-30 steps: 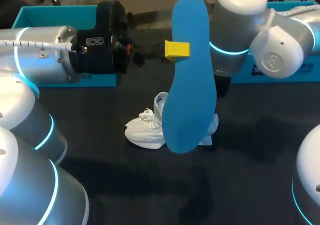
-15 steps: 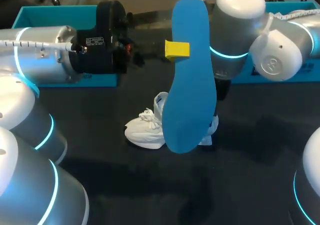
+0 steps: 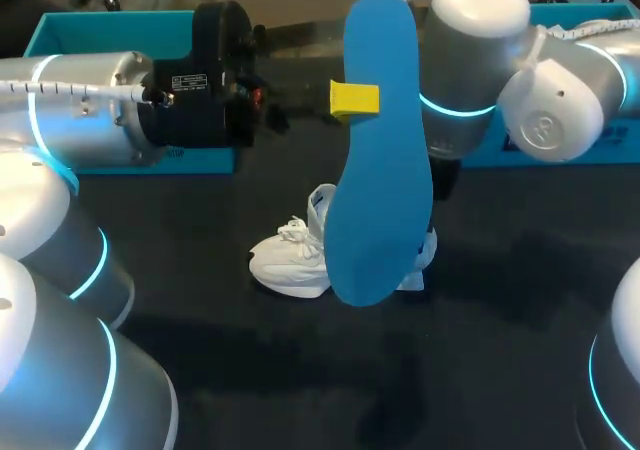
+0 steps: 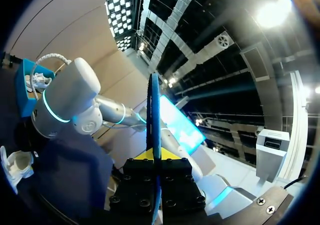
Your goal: Take the shoe out of the shoebox, open the shoe tongue, remove and reinsert the insole, then place the shoe into the shoebox
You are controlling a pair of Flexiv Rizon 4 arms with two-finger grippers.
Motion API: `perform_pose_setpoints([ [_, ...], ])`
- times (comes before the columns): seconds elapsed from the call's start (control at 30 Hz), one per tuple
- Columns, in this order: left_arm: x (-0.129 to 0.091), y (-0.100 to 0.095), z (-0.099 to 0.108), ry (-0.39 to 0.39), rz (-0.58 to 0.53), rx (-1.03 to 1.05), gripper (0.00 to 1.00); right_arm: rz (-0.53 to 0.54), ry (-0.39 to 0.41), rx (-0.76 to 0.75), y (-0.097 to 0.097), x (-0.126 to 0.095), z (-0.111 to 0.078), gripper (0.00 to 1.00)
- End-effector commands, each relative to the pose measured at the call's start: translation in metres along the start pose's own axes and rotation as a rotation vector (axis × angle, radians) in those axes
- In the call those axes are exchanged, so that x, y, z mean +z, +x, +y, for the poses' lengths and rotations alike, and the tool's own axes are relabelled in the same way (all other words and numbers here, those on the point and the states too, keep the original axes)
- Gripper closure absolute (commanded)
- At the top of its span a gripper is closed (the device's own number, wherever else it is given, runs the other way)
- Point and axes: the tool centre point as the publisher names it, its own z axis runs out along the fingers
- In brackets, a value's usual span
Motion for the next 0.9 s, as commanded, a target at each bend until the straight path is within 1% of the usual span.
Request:
perform_pose_setpoints([
  [0.03, 0.006, 0.007, 0.005, 0.023, -0.009, -0.001, 1.0, 0.013, 0.035, -0.009, -0.01, -0.008, 0.014, 0.0],
  [0.07, 0.006, 0.007, 0.005, 0.023, -0.009, -0.001, 1.0, 0.019, 0.055, -0.006, -0.013, -0.007, 0.015, 0.0],
  [0.23, 0.006, 0.007, 0.005, 0.023, -0.009, -0.001, 1.0, 0.011, 0.043, -0.046, -0.026, -0.003, 0.023, 0.0],
  [0.3, 0.006, 0.007, 0.005, 0.023, -0.009, -0.001, 1.0, 0.018, 0.052, -0.053, -0.032, 0.001, 0.026, 0.0],
  [0.37, 0.006, 0.007, 0.005, 0.023, -0.009, -0.001, 1.0, 0.024, 0.045, -0.065, -0.037, 0.007, 0.029, 0.0],
  [0.63, 0.006, 0.007, 0.005, 0.023, -0.009, -0.001, 1.0, 0.06, 0.046, -0.113, -0.045, 0.026, 0.042, 0.0],
  [0.67, 0.006, 0.007, 0.005, 0.023, -0.009, -0.001, 1.0, 0.063, 0.043, -0.118, -0.045, 0.028, 0.043, 0.05],
  [0.7, 0.006, 0.007, 0.005, 0.023, -0.009, -0.001, 1.0, 0.067, 0.041, -0.126, -0.045, 0.03, 0.044, 0.18],
  [0.73, 0.006, 0.007, 0.005, 0.023, -0.009, -0.001, 1.0, 0.071, 0.042, -0.129, -0.046, 0.031, 0.045, 0.27],
  [0.8, 0.006, 0.007, 0.005, 0.023, -0.009, -0.001, 1.0, 0.08, 0.038, -0.135, -0.046, 0.035, 0.047, 0.33],
  [0.87, 0.006, 0.007, 0.005, 0.023, -0.009, -0.001, 1.0, 0.091, 0.037, -0.142, -0.046, 0.04, 0.049, 0.47],
  [0.9, 0.006, 0.007, 0.005, 0.023, -0.009, -0.001, 1.0, 0.094, 0.036, -0.146, -0.046, 0.042, 0.051, 0.53],
])
